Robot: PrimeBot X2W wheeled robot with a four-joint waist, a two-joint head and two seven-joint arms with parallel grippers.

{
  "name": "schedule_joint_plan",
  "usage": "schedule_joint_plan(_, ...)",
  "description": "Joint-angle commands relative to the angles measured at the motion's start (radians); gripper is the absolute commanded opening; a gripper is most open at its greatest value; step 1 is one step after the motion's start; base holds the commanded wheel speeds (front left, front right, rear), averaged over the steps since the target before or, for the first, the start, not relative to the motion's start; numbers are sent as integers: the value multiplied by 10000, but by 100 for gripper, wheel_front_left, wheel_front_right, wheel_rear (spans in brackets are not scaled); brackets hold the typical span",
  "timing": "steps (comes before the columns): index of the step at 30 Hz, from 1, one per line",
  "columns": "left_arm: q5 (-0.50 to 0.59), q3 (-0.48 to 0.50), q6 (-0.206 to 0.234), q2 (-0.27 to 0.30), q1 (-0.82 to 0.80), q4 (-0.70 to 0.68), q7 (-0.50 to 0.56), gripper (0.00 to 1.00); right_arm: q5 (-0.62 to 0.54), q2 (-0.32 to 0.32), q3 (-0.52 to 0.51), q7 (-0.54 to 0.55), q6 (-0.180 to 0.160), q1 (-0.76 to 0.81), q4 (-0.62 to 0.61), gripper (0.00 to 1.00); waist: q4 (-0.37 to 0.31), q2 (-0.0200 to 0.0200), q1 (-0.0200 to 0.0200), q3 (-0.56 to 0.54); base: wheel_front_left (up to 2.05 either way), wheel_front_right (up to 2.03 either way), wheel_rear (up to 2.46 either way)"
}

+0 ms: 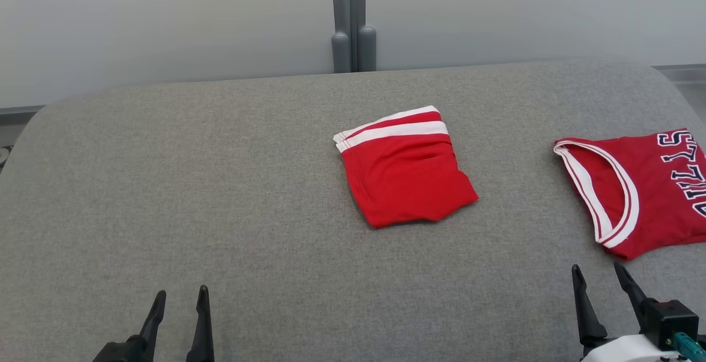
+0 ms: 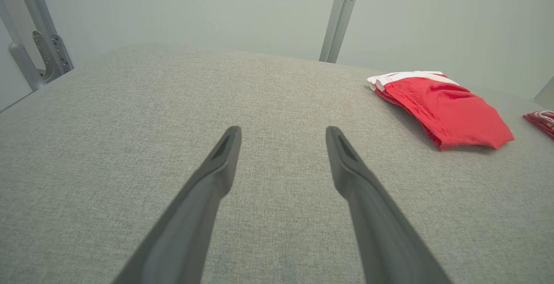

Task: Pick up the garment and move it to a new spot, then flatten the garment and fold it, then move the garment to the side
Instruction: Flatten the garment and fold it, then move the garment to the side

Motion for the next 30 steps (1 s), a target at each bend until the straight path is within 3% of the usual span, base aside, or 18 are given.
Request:
schedule_joint_plan(1,69,38,-30,11,106,-13,-22,100,28,-35,-13,2,-6,-30,32,100,48,0,1,24,0,0,0)
schedule_joint_plan(12,-27,-111,-37,-40,-125,-269,-24,100,371,-138,11,2,-6,-659,-318,100,305,0,1,287,0,0,0)
schedule_joint_plan(17,-50,-267,-38,-65,-718,-771,-22,100,1319,-665,511,165,-6,-2179,-253,100,440,0,1,1322,0,0,0)
schedule_joint_plan(24,-126,-1137,-39,-67,-2064,-1126,-22,100,3055,-2252,1644,3337,-6,-5669,235,100,1031,0,1,3299,0,0,0)
schedule_joint_plan(30,-399,-1855,-40,-89,-3029,-891,-24,100,5114,-2637,2287,6221,-9,-7588,1344,100,1824,0,1,4210,0,0,0)
